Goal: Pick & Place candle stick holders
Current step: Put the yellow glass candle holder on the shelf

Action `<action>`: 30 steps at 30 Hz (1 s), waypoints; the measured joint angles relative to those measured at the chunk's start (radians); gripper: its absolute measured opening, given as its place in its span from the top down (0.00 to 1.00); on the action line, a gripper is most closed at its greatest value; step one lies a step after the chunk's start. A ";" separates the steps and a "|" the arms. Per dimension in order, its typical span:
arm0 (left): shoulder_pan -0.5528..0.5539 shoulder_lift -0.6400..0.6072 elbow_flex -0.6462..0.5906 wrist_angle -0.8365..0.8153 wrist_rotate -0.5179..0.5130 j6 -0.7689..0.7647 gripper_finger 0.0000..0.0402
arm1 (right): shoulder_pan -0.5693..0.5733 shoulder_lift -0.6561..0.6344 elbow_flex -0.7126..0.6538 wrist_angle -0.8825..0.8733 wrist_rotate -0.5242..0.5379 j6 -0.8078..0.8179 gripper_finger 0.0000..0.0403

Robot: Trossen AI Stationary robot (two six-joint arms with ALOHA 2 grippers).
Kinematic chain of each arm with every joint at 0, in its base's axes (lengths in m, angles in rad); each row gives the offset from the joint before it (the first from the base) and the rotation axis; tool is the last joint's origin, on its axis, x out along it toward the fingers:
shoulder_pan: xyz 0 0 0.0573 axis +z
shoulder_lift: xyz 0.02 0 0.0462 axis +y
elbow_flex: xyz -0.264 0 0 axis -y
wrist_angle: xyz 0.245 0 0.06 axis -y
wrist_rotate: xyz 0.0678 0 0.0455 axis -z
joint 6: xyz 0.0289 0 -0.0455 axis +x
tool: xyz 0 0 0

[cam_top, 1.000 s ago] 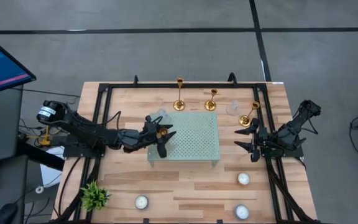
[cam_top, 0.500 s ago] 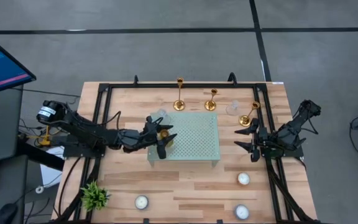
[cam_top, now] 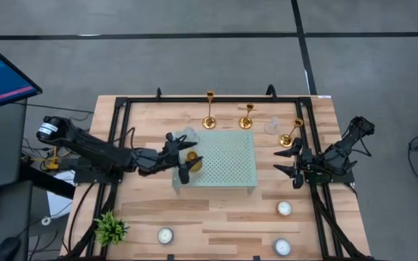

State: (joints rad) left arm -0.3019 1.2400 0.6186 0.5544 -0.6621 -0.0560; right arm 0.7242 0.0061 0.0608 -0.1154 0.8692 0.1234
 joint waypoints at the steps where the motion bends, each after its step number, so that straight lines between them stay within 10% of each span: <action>1: 0.000 -0.011 0.000 -0.015 0.000 0.000 0.32 | 0.000 0.000 0.000 0.000 0.000 0.000 0.44; 30: 0.000 -0.111 0.000 -0.180 0.000 0.033 0.51 | 0.000 0.000 0.000 0.000 0.000 -0.002 0.44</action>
State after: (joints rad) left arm -0.3019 1.1286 0.6189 0.3744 -0.6619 -0.0227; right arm 0.7242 0.0062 0.0608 -0.1154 0.8693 0.1215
